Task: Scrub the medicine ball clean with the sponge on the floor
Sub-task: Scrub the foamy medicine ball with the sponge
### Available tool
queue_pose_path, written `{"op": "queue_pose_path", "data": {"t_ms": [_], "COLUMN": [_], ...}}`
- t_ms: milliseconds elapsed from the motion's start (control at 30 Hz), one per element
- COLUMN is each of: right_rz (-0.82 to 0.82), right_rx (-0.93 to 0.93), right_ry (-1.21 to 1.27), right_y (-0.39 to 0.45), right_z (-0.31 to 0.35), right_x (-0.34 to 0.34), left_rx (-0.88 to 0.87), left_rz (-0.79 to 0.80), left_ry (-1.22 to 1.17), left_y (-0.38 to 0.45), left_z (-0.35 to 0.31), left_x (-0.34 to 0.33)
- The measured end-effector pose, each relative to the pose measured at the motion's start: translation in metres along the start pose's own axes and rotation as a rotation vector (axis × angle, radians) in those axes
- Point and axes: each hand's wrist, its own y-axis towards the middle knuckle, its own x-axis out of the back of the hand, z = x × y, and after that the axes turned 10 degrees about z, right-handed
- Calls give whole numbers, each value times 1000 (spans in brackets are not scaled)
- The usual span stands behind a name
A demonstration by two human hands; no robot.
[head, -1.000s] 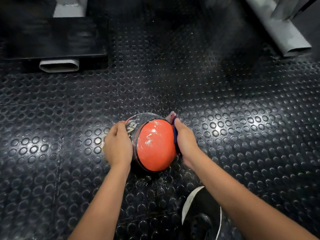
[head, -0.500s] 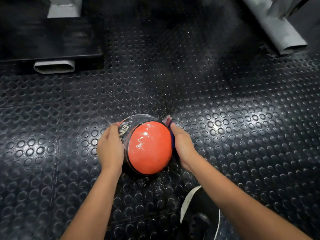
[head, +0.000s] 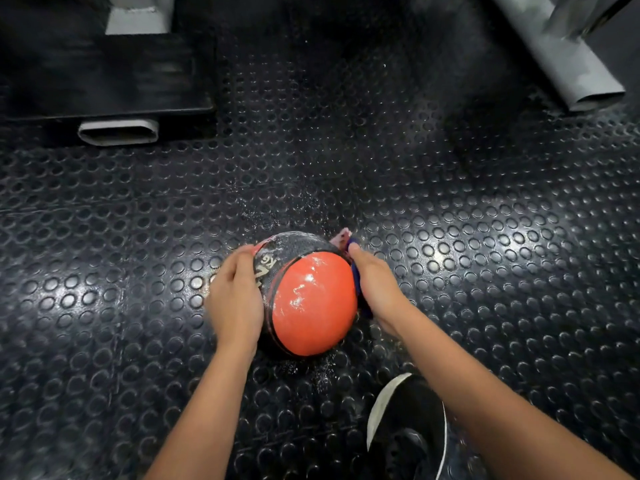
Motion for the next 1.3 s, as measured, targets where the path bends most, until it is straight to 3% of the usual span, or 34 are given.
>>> {"op": "queue_pose_path", "data": {"t_ms": [200,267,400,467,600,767,867,1033,1100,1300], "right_rz": [-86,-66,42,113,-41,-19,-122,-8,0,-71], "right_rx": [402,437,-22,-113,183,559,400,-121,-173,296], "right_ry": [-248,-280,49,30,-122,-457,-215,57,59,-150], "right_y": [-31,-24,5,7,-29,-47,-27,11,13,-16], "right_z": [24,12,2,5,26,19,6,2,11,19], "right_x": [-15,-15,4,8,-7,-25,-18,4,2,-11], "left_rx": [-13,-13,9,25,30,25,12,-21,-18,2], "left_rz": [4,17,29,43,53,19,22,35,38,91], "left_ry": [-11,-11,-30,-28,-39,-59,-55,7,26,-3], "left_y": [0,-1,-1,-1,-1,1,-1,-2,2,14], "left_z": [5,6,4,3,5,12,13,6,3,6], "left_x": [-2,-1,-3,-3,4,9,6,-4,-3,3]}}
